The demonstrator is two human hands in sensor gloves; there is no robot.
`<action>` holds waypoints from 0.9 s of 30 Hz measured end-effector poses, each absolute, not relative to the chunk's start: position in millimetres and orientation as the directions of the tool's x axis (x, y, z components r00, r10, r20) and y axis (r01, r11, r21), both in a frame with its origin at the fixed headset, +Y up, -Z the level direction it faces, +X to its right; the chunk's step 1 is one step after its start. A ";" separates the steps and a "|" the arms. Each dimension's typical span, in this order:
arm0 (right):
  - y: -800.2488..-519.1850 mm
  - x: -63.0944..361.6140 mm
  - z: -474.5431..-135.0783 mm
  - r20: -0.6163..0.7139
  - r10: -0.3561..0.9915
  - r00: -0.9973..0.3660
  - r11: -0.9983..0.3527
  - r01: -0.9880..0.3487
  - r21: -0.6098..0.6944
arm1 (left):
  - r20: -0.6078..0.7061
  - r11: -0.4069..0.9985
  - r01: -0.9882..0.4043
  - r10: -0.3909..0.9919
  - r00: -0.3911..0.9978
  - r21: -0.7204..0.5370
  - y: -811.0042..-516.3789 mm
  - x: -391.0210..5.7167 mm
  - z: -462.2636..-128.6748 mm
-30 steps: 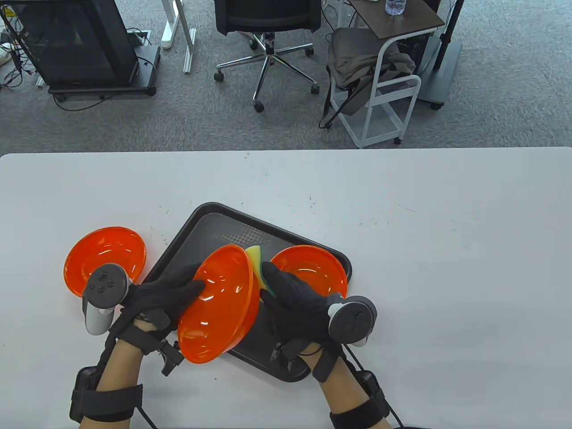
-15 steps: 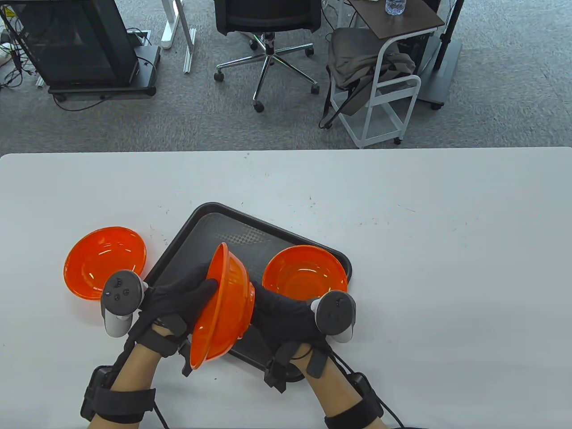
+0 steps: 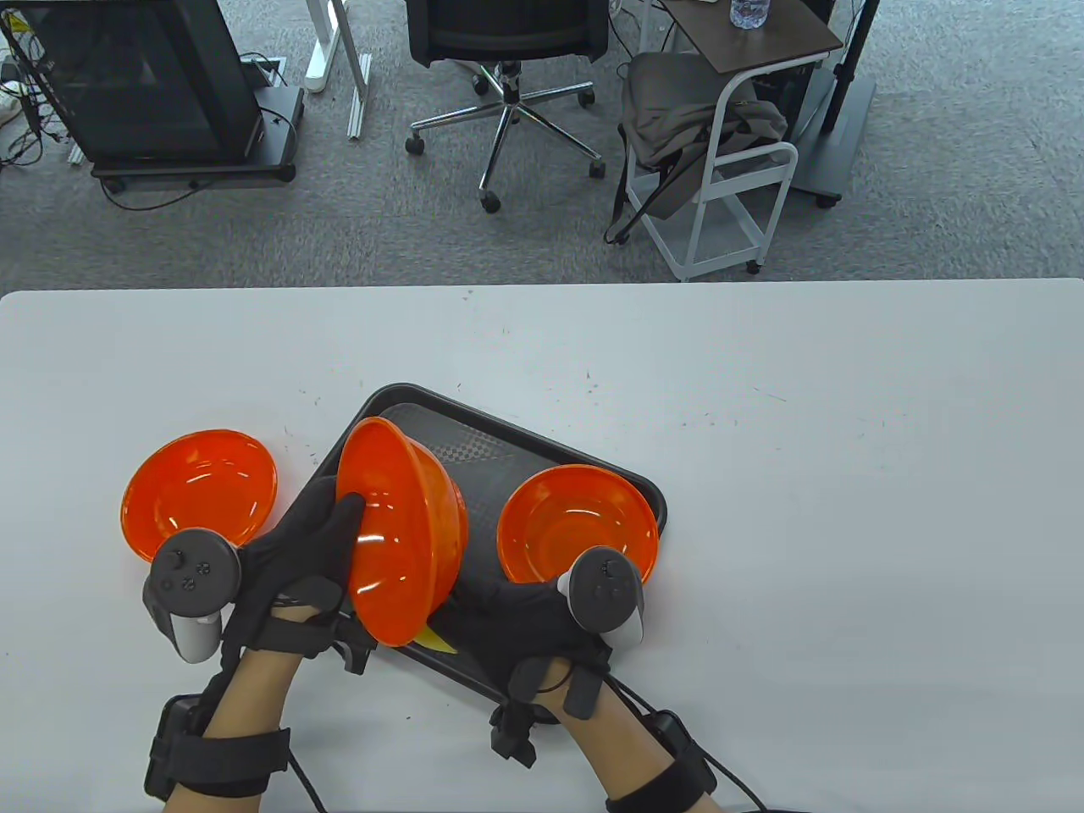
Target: Wipe bowl with sponge
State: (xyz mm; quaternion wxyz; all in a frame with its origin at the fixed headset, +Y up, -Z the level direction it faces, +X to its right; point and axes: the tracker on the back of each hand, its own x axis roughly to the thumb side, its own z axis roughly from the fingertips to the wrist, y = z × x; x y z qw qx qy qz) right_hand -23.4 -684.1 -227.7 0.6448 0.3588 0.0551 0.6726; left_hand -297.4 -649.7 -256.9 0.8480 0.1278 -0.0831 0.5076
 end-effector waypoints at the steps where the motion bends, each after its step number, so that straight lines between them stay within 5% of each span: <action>1: -684.2 -23.3 -227.8 0.412 0.906 0.091 -0.161 -0.828 0.536 | 0.262 0.458 -0.876 0.836 0.482 0.151 -649.4 -300.7 -257.1; 12: -675.1 -9.0 -229.9 0.460 0.881 0.111 -0.135 -0.873 0.468 | 0.199 0.502 -0.813 0.800 0.566 0.297 -646.9 -322.4 -256.1; 27: -662.5 10.8 -226.7 0.634 0.771 -0.060 -0.265 -0.936 0.233 | 0.171 0.581 -0.779 0.764 0.622 0.235 -645.7 -324.3 -256.9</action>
